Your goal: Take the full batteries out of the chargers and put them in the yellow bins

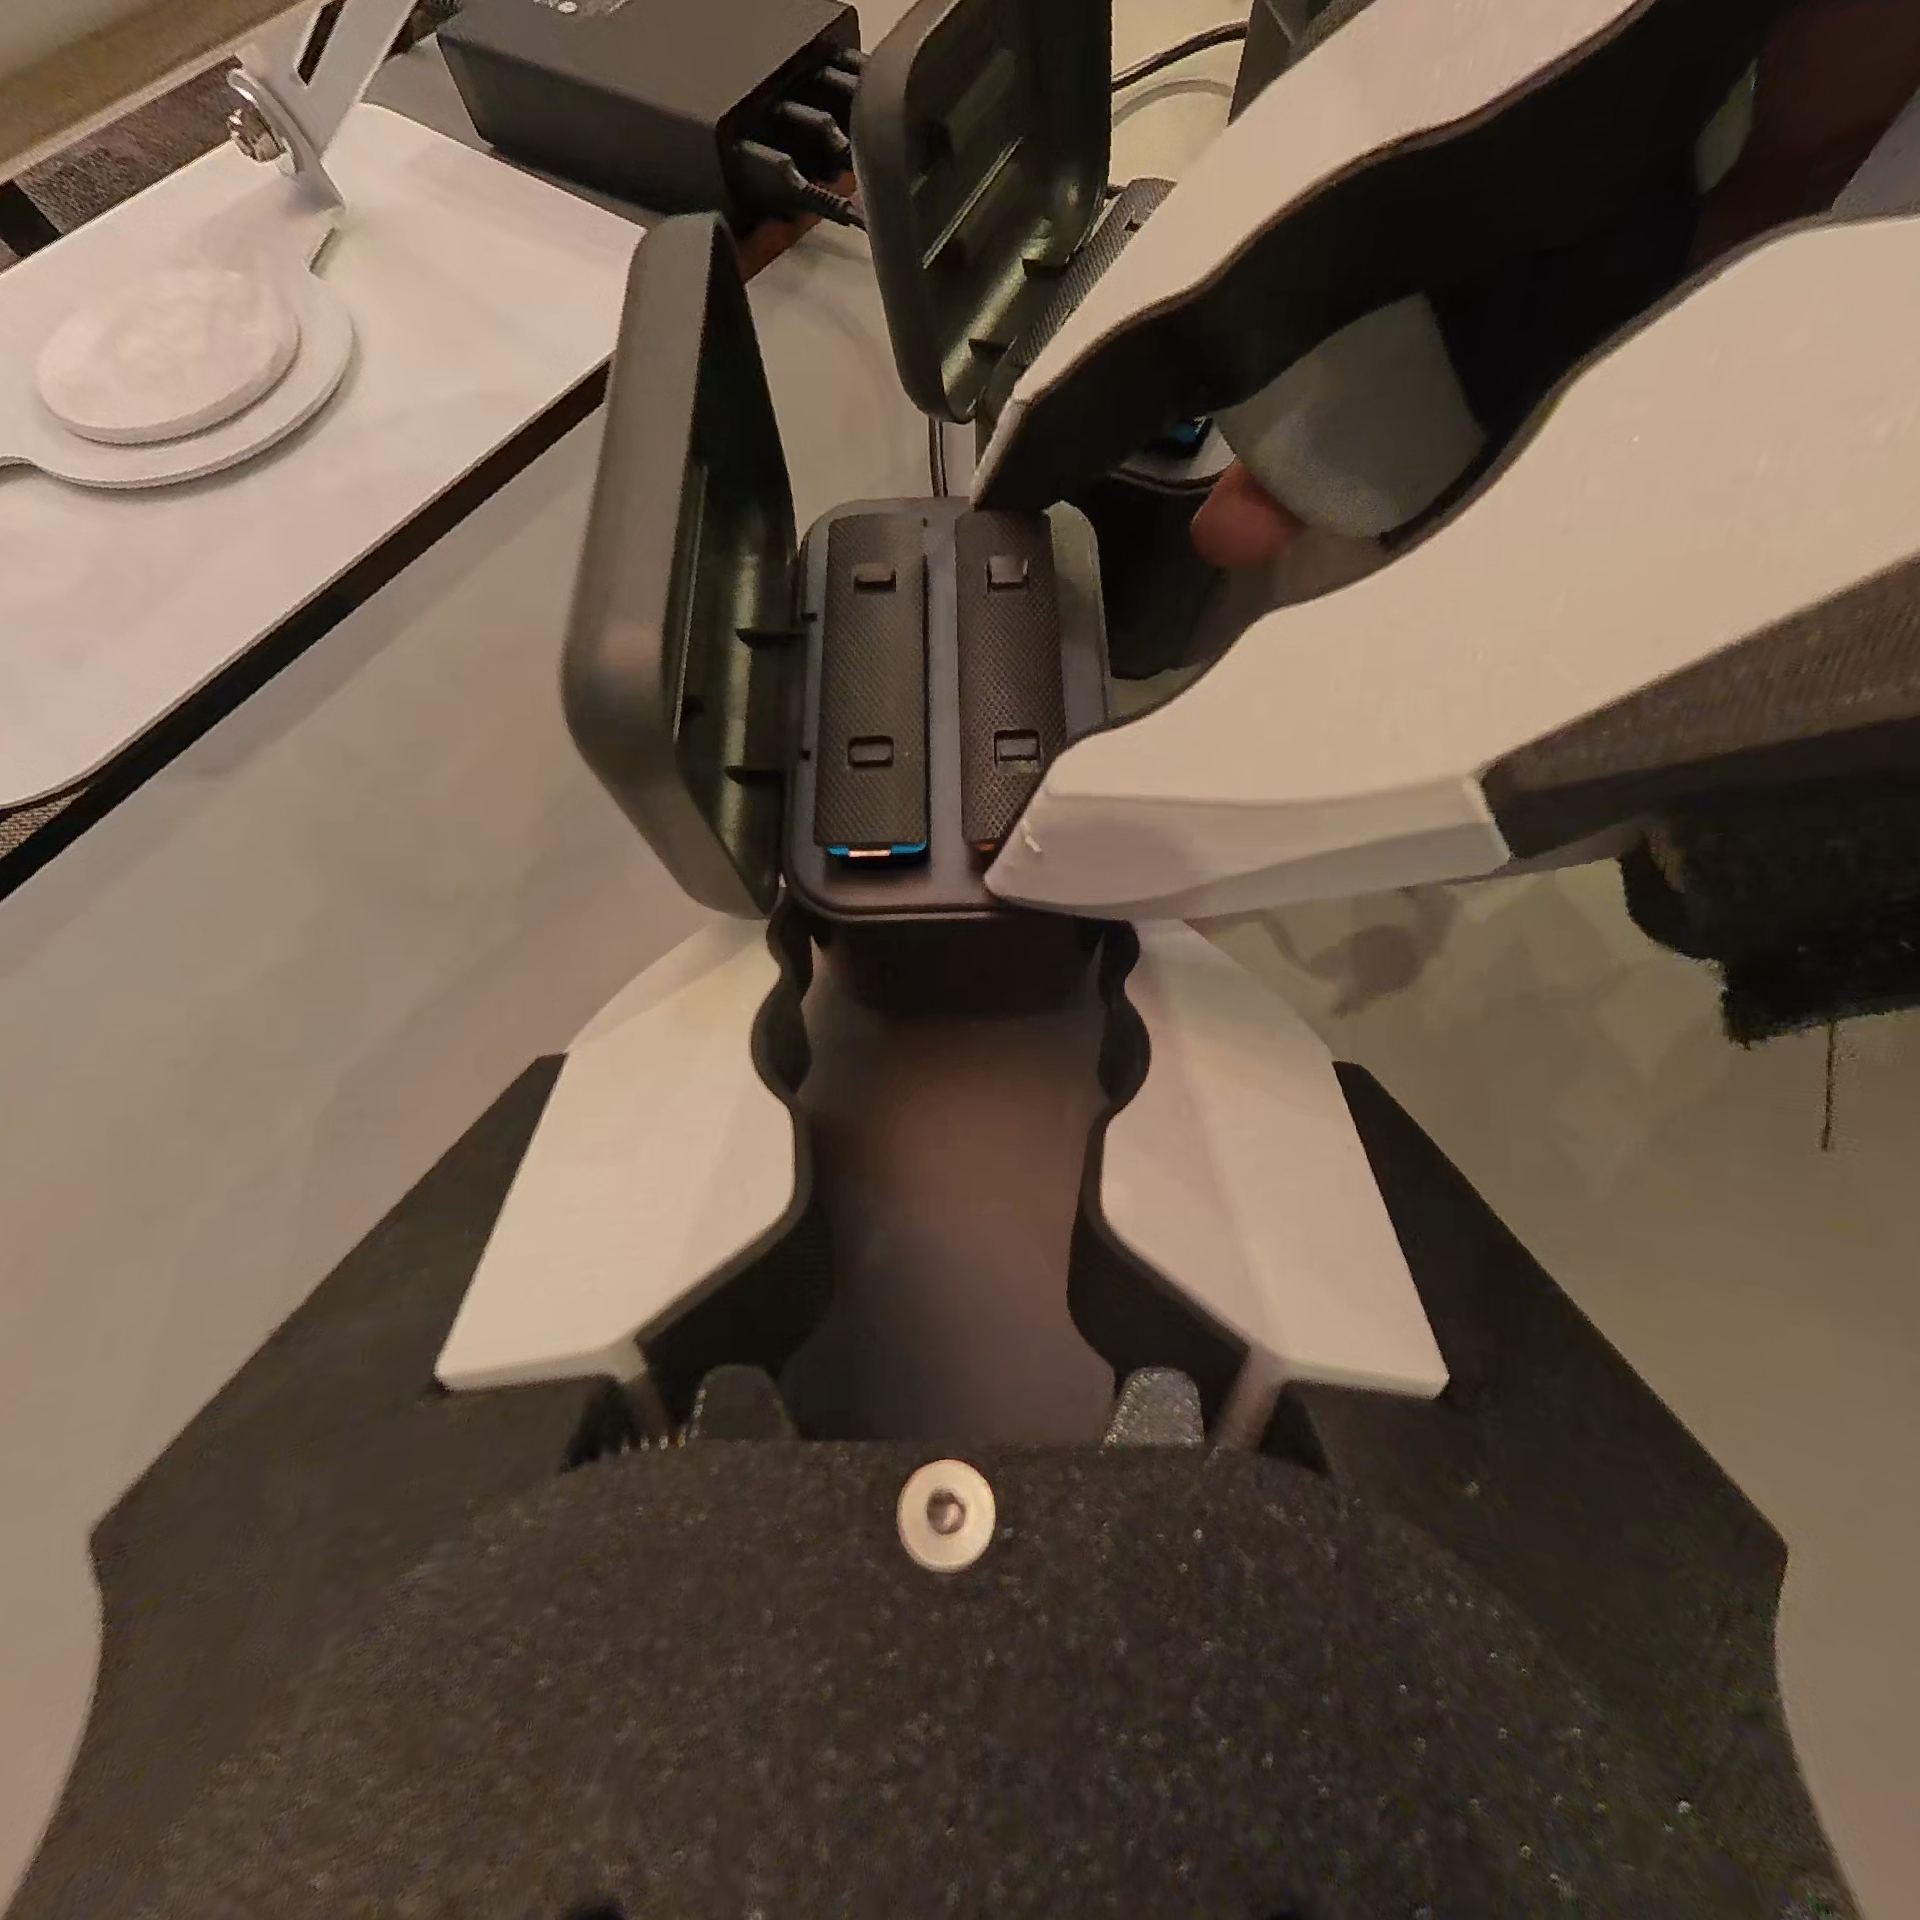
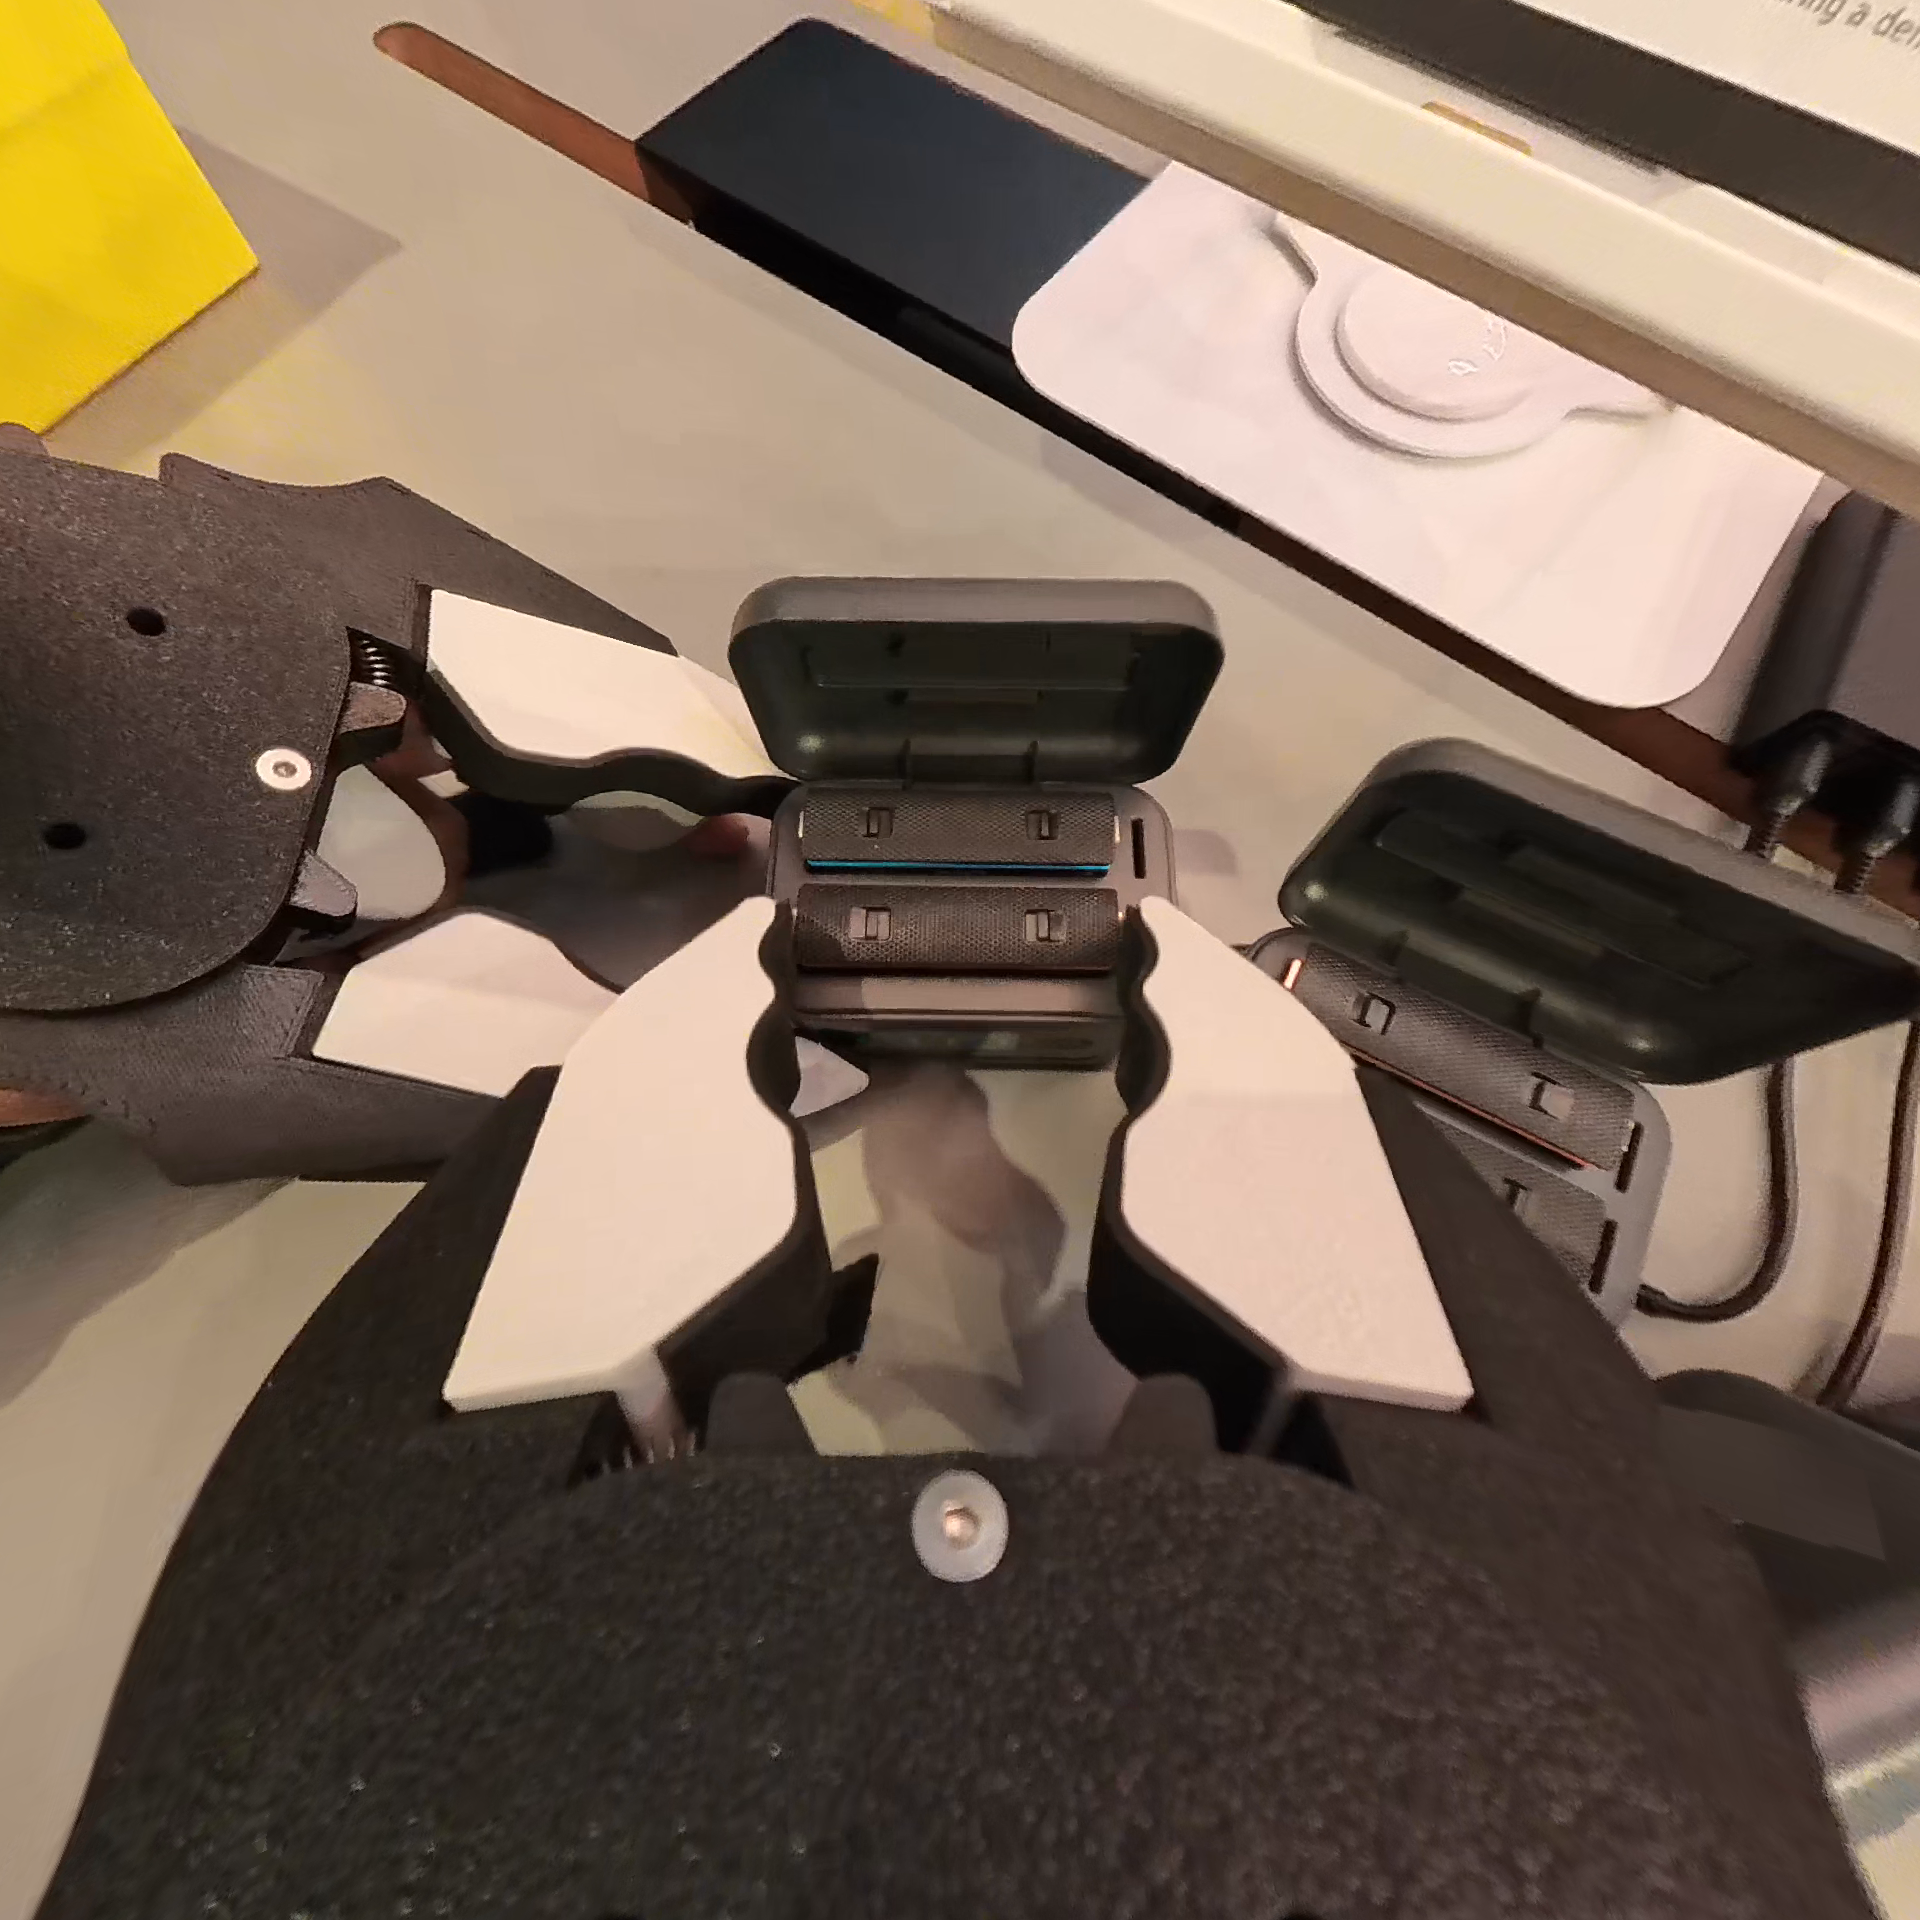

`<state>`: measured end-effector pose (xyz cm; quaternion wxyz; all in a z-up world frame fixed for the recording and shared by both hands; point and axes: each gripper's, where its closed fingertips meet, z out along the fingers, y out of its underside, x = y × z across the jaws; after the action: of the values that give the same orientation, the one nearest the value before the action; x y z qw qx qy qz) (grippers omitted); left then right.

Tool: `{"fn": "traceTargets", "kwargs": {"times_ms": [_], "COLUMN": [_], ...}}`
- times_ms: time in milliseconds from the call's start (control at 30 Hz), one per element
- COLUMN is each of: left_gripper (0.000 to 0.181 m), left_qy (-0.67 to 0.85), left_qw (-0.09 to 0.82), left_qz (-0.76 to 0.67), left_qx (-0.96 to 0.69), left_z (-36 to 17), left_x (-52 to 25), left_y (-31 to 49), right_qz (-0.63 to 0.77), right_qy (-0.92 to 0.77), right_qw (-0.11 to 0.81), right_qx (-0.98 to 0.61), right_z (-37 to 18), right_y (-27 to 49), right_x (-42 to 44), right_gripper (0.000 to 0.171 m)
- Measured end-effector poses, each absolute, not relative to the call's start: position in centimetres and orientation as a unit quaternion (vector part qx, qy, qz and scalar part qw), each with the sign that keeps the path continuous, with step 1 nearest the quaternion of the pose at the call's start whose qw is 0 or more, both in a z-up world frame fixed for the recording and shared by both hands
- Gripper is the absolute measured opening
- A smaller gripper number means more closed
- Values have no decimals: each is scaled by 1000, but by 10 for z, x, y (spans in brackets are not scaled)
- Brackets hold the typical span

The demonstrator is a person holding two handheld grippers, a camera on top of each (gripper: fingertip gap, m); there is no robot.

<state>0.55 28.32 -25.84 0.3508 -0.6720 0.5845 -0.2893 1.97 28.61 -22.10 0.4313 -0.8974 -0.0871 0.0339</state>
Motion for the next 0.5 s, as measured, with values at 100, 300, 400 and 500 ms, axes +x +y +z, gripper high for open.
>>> {"fn": "traceTargets", "kwargs": {"times_ms": [100,300,400,500], "left_gripper": [54,54,54,54], "left_qy": [585,586,587,588], "left_qw": [350,350,349,350], "left_qz": [-288,-287,-289,-288], "left_qx": [-672,-672,-671,-670], "left_z": [-258,-259,-259,-259], "left_x": [5,4,3,3], "left_y": [283,284,285,285], "right_qz": [33,54,69,111], "right_qy": [-92,-68,-62,-48], "right_qw": [453,486,504,523], "right_qx": [-886,-870,-859,-844], "right_z": [-220,-210,-190,-162], "right_y": [287,288,290,288], "right_x": [20,20,19,17], "right_gripper": [58,57,57,58]}}
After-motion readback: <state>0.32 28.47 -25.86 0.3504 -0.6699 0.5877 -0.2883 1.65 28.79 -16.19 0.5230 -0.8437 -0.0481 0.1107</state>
